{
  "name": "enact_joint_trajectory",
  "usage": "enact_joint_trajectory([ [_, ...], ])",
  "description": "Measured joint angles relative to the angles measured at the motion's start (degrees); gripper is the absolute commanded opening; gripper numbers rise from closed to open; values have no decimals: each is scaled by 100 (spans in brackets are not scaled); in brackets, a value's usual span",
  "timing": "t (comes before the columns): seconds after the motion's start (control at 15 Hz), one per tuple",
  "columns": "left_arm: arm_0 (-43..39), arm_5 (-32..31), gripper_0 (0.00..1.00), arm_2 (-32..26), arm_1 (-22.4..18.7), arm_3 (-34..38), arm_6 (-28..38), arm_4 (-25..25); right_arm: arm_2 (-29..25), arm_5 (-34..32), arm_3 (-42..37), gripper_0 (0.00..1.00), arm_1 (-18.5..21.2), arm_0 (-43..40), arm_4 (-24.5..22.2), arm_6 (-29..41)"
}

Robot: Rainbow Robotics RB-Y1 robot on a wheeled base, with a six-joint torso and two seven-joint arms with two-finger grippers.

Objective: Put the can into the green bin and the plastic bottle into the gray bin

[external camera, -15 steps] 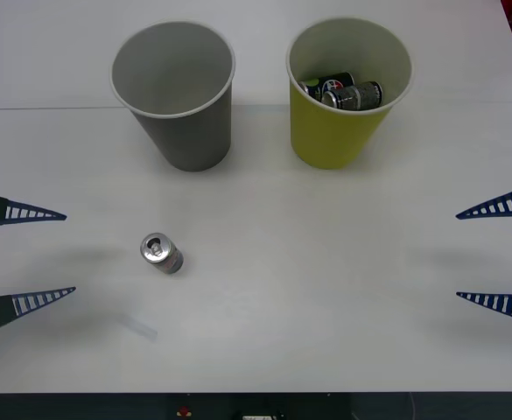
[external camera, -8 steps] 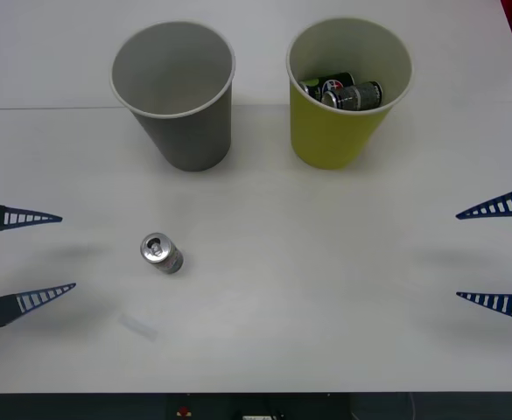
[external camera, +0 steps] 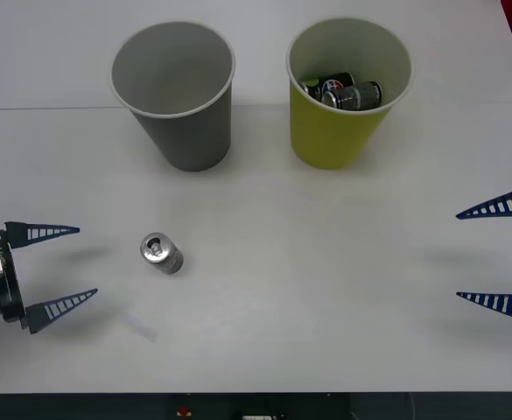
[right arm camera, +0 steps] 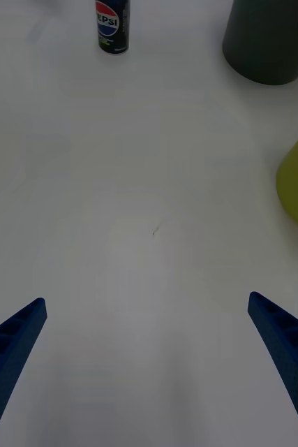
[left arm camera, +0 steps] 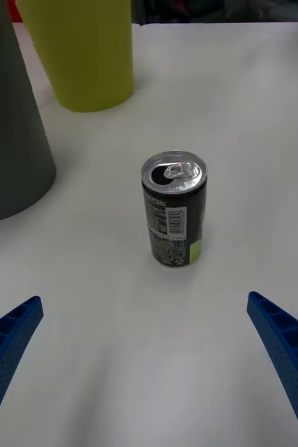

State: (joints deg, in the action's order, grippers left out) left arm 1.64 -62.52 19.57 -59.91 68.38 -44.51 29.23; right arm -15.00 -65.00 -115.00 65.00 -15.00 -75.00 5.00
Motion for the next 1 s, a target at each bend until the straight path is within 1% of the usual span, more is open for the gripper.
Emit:
enact_joint_trajectory([
  [0.13, 232, -3, 100, 366, 235, -349, -268, -351, 0, 0, 0, 100, 0, 0, 0, 0],
  [0.4, 554, 45, 100, 929, 572, -718, -392, -806, 0, 0, 0, 100, 0, 0, 0, 0],
  [0.53, 644, 199, 100, 1049, 755, -745, -412, -874, 0, 0, 0, 100, 0, 0, 0, 0],
  [1.0, 912, 720, 100, 1277, 1358, -745, -529, -877, 0, 0, 0, 100, 0, 0, 0, 0],
])
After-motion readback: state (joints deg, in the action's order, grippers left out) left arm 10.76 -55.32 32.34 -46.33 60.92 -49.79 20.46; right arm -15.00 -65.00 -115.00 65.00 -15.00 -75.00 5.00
